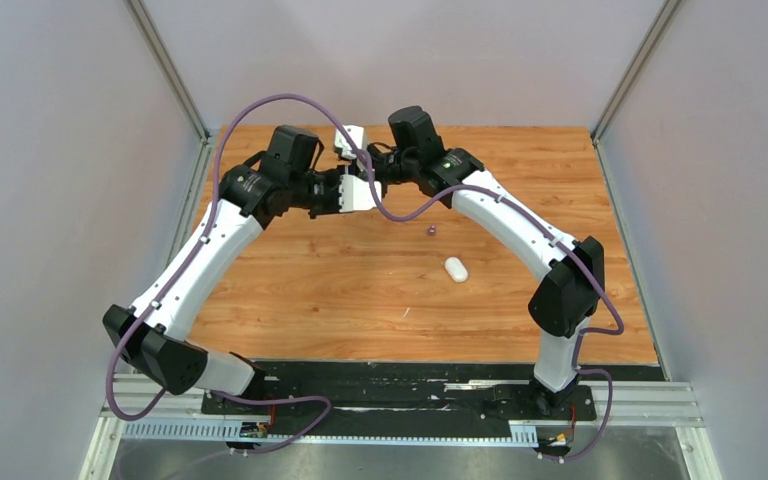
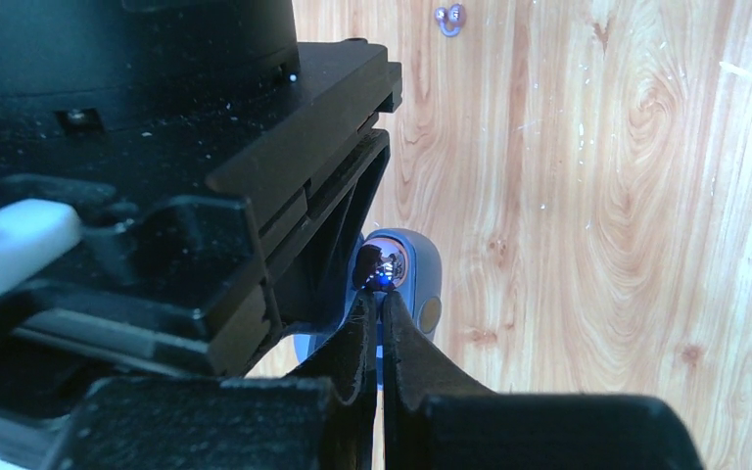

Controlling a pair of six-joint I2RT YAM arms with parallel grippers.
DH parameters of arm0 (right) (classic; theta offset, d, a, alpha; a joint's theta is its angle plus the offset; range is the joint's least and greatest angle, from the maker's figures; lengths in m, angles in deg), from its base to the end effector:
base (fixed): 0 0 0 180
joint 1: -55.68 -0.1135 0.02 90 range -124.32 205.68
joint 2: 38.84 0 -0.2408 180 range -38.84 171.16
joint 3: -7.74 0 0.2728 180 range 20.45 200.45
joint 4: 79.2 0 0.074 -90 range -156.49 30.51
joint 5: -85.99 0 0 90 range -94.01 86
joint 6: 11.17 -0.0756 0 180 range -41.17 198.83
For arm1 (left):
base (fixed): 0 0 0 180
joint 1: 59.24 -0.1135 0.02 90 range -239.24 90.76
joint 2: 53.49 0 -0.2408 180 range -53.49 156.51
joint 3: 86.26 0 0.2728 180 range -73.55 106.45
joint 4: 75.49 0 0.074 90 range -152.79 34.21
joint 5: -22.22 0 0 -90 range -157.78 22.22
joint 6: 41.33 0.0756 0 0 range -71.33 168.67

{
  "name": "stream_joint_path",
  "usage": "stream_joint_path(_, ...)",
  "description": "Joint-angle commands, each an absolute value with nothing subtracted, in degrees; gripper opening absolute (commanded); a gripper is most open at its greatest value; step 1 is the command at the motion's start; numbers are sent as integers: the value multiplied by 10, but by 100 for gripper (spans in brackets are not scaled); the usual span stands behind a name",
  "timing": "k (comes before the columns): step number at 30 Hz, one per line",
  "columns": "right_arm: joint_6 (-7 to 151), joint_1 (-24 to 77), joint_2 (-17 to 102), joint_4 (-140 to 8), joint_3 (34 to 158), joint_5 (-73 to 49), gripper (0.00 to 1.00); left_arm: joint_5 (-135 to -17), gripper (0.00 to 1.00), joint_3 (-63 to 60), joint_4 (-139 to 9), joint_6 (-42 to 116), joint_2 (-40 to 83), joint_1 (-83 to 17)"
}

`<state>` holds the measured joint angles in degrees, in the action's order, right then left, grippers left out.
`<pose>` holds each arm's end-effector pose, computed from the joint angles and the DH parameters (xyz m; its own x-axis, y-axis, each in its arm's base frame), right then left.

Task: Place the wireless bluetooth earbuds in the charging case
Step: Place the earbud in the charging case.

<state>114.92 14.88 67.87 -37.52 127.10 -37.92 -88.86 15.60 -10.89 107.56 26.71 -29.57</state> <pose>0.3320 0.3423 0.3375 0.2401 -0.4385 -0.8660 -0.9530 0.0633 -0.2963 0.2805 -0.1911 0.3530 0.2855 0.7568 -0.5880 0.8636 0.0628 0.5002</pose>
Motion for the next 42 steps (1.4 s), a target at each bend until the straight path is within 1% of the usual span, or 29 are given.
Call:
stream_joint_path(1,1159,133,661,-397,1288,-380,0,-875,0,194,-76,1070,285,-291)
stream_joint_path(23,1162,133,667,-396,1289,-377,0,-844,0,244,-45,1083,320,-291)
stream_joint_path(29,1161,132,671,-395,1298,-386,0,-827,0,229,-62,1077,323,-291)
stream_joint_path(42,1165,128,672,-395,1308,-397,0,-827,7,237,-99,1059,339,-291)
